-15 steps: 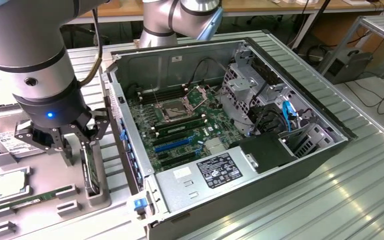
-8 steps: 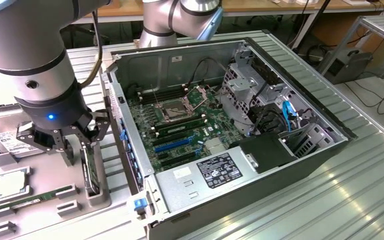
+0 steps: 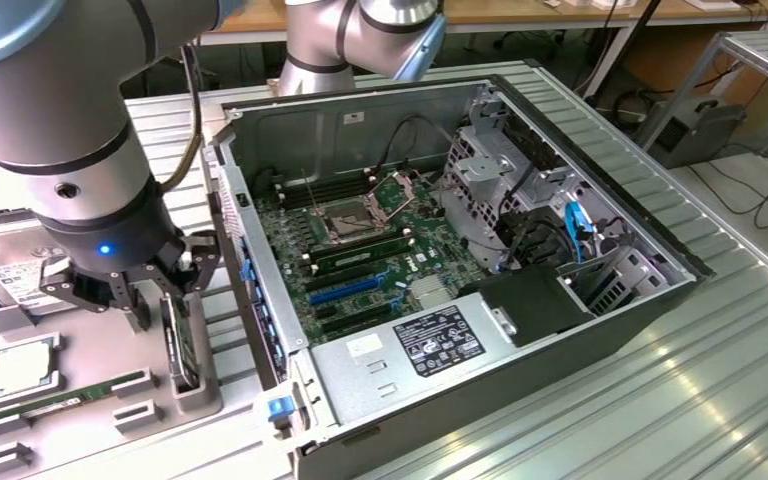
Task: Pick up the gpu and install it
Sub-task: 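Pick up the gpu and move the gpu toward the slot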
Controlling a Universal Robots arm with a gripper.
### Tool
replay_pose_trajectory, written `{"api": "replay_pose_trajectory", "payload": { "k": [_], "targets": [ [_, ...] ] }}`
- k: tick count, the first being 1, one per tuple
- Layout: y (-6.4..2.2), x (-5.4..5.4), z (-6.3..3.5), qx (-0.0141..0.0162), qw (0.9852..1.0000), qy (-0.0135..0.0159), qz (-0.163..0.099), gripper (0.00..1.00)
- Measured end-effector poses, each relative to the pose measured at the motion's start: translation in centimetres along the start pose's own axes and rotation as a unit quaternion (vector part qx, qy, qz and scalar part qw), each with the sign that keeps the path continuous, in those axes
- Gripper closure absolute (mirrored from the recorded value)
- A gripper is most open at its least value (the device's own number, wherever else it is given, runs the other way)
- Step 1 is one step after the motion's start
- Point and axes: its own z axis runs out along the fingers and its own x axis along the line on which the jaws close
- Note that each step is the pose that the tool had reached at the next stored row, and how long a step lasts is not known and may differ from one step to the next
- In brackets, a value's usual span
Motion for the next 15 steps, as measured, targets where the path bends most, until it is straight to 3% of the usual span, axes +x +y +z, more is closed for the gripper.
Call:
{"api": "replay_pose_trajectory", "payload": {
  "k": [6, 15],
  "targets": [
    [-0.02, 0.1, 1.28, 0.0, 1.0, -0.0002, 0.0, 0.58],
    [0.11, 0.1, 1.54, 0.0, 1.0, -0.0002, 0.0, 0.58]
  ]
}}
